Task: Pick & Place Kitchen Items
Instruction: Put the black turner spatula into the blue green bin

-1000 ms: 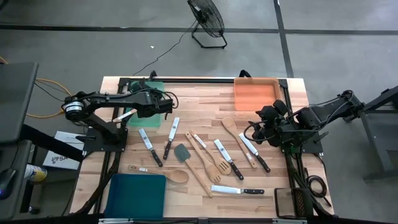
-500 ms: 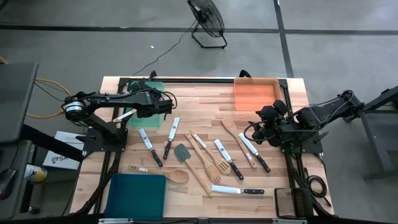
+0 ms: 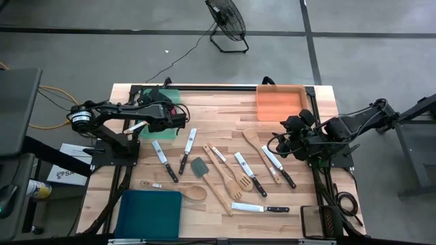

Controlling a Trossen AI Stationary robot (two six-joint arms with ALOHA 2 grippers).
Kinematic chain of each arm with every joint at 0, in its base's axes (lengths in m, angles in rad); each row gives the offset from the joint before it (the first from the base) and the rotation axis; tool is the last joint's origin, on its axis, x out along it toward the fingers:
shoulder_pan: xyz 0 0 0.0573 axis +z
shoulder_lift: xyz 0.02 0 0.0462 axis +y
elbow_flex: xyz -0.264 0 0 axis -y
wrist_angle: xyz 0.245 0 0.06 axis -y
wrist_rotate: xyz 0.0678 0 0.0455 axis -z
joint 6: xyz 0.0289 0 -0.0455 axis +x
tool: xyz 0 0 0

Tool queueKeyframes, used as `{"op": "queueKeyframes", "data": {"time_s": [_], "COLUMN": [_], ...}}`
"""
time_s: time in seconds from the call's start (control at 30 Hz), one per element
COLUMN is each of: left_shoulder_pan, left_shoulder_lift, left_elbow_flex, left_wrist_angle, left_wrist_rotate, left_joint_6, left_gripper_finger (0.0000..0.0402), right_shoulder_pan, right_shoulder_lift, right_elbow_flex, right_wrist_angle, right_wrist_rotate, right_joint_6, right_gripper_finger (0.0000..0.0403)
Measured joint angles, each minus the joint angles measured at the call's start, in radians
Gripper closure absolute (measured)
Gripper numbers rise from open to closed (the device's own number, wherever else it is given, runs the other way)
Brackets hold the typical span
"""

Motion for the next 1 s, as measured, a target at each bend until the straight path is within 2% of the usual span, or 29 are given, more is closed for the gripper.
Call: {"op": "queueKeyframes", "data": {"time_s": [0.2, 0.3, 0.57, 0.77, 1.0], "left_shoulder_pan": [0.001, 0.022, 0.109, 0.118, 0.117], "left_shoulder_lift": [0.000, 0.000, 0.000, 0.000, 0.000], "left_elbow_flex": [0.000, 0.000, 0.000, 0.000, 0.008], "left_wrist_angle": [0.031, 0.031, 0.044, 0.051, 0.074], "left_wrist_rotate": [-0.009, -0.004, 0.064, 0.089, 0.135], "left_joint_6": [0.002, 0.003, 0.003, 0.063, 0.115], "left_gripper_finger": [0.0182, 0.0197, 0.0289, 0.0390, 0.0401], "right_shoulder_pan": [0.000, 0.000, 0.000, 0.000, 0.000], "right_shoulder_lift": [0.000, 0.000, 0.000, 0.000, 0.000], "right_elbow_flex": [0.000, 0.000, 0.000, 0.000, 0.000], "right_wrist_angle": [0.003, 0.003, 0.004, 0.004, 0.003], "right_wrist_rotate": [0.001, 0.000, 0.000, 0.000, 0.001], "right_joint_6": [0.001, 0.003, 0.003, 0.003, 0.003], "right_gripper_finger": [0.0164, 0.0164, 0.0164, 0.0164, 0.0164]}}
